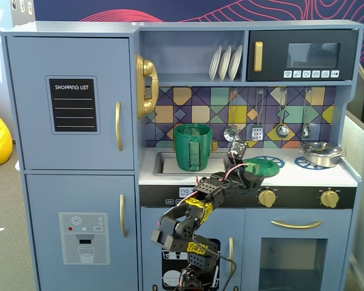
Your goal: Pick up the lid from the counter and put it on the green recipient
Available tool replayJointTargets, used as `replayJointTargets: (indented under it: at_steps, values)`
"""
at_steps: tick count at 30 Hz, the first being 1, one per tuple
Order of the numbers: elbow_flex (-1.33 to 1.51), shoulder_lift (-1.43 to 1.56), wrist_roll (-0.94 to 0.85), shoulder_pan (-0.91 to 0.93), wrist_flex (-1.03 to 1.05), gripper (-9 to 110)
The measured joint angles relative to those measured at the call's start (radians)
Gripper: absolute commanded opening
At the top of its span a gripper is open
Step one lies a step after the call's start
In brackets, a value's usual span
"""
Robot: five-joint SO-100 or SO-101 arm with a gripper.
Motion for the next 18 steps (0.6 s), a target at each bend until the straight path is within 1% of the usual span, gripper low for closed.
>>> replayJointTargets:
  at_steps: [4, 18]
  values:
    - [-0.031, -0.074, -0.012, -0.017, -0.08, 42]
    - [-0.193, -0.333, -0.012, -0.069, -0.149, 38]
